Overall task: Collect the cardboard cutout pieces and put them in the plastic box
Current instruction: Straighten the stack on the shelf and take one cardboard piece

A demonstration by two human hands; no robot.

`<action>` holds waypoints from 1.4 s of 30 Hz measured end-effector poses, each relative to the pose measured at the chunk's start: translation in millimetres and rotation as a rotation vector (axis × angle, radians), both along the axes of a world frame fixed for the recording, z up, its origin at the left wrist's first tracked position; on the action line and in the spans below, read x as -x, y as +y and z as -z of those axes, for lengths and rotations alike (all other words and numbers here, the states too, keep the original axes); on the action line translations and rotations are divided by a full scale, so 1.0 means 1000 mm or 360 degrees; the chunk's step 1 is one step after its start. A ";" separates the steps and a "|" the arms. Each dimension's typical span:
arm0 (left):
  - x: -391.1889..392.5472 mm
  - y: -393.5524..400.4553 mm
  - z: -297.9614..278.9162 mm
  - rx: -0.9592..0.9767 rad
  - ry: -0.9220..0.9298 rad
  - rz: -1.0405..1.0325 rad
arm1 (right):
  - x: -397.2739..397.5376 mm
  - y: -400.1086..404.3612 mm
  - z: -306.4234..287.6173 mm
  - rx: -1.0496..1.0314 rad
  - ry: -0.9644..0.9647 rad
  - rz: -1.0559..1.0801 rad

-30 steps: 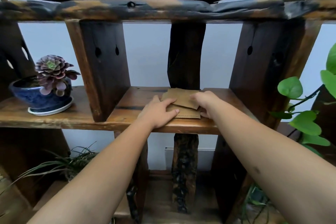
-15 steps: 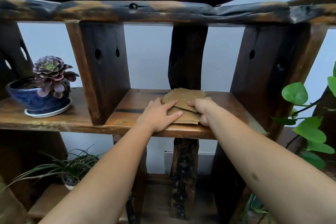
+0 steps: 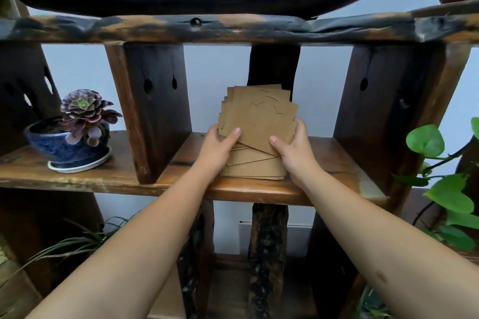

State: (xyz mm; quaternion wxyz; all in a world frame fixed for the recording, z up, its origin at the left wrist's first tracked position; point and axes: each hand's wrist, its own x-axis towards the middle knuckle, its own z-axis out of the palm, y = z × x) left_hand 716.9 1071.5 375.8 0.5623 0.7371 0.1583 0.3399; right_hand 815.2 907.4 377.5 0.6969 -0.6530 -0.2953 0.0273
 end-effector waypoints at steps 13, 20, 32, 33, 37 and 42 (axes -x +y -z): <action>0.008 -0.020 -0.006 -0.0223 0.0076 0.0183 | 0.007 -0.040 -0.007 0.0370 -0.0219 0.0025; 0.010 -0.026 0.006 -0.0363 0.0288 0.0145 | 0.005 -0.035 0.004 0.0602 -0.0296 0.0041; 0.006 -0.030 0.006 -0.0572 0.0336 0.0001 | 0.008 -0.029 0.013 0.0602 -0.0460 0.0267; 0.005 -0.031 0.004 -0.0614 0.0304 -0.0045 | 0.010 -0.030 0.012 0.0596 -0.0494 0.0281; 0.005 -0.038 -0.006 -0.0670 0.0159 0.0033 | 0.014 -0.030 0.001 0.0673 -0.0603 0.0356; 0.003 -0.033 0.000 -0.0784 0.0294 0.0036 | 0.008 -0.031 0.005 0.0560 -0.0417 0.0374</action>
